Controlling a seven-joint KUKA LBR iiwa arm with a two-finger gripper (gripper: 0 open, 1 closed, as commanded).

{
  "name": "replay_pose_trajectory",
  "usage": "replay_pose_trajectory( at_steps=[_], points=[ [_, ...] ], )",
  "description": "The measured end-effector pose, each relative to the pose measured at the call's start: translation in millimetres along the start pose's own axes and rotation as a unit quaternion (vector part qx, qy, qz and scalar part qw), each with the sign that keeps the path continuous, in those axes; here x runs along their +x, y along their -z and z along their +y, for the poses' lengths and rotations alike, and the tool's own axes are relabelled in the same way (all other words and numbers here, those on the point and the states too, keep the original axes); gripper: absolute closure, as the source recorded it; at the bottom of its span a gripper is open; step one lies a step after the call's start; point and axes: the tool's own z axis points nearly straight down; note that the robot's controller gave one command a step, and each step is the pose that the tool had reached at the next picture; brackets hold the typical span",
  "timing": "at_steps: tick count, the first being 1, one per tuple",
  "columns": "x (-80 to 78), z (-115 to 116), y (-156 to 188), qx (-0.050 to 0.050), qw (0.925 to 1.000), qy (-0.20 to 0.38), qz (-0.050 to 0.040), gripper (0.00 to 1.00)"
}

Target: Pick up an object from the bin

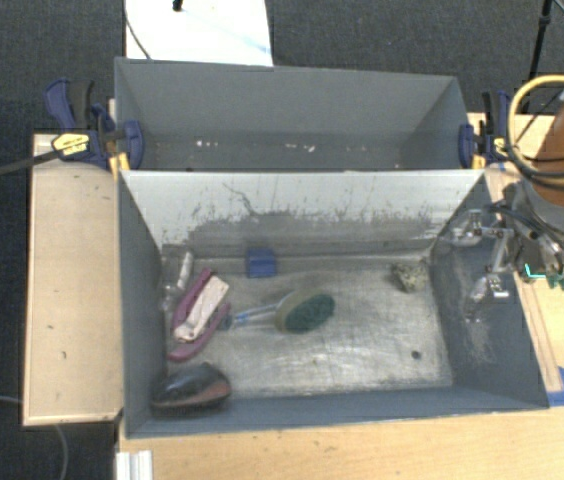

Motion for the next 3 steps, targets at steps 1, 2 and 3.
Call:
replay_pose_trajectory(
  at_steps=[1,2,3],
  points=[
    [-48.9,75.1,-92.9,-0.001,0.9998,0.02,-0.001,0.0],
    [-45.5,47.1,-76.9,0.001,0.9998,0.019,-0.0055,0.0],
    [5.3,118.9,-150.9,-0.001,0.9969,0.078,0.0004,0.0]
  ],
)
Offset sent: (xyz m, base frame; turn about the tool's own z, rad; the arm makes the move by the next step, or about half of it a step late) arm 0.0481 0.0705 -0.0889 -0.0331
